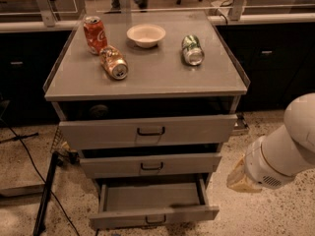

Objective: Close bottom drawer

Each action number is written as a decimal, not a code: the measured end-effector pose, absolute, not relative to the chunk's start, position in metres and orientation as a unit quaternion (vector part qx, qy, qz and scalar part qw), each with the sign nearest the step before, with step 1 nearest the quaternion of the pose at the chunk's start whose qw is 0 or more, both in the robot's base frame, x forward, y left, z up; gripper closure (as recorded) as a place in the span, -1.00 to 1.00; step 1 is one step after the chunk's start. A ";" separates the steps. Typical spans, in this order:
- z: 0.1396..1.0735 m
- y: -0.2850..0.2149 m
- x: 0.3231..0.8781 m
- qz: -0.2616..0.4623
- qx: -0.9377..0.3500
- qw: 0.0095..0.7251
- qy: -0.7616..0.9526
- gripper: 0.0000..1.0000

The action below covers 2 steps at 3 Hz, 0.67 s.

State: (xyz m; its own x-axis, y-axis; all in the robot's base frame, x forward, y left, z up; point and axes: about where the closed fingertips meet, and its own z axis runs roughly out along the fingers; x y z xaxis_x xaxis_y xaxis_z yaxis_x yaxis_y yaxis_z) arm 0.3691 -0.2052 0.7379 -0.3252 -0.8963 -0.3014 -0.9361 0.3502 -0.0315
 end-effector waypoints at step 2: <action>0.621 -0.220 0.360 0.089 -0.556 0.144 0.814 1.00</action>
Offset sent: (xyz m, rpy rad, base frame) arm -0.0070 -0.0282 -0.2003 0.0908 -0.0370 -0.0479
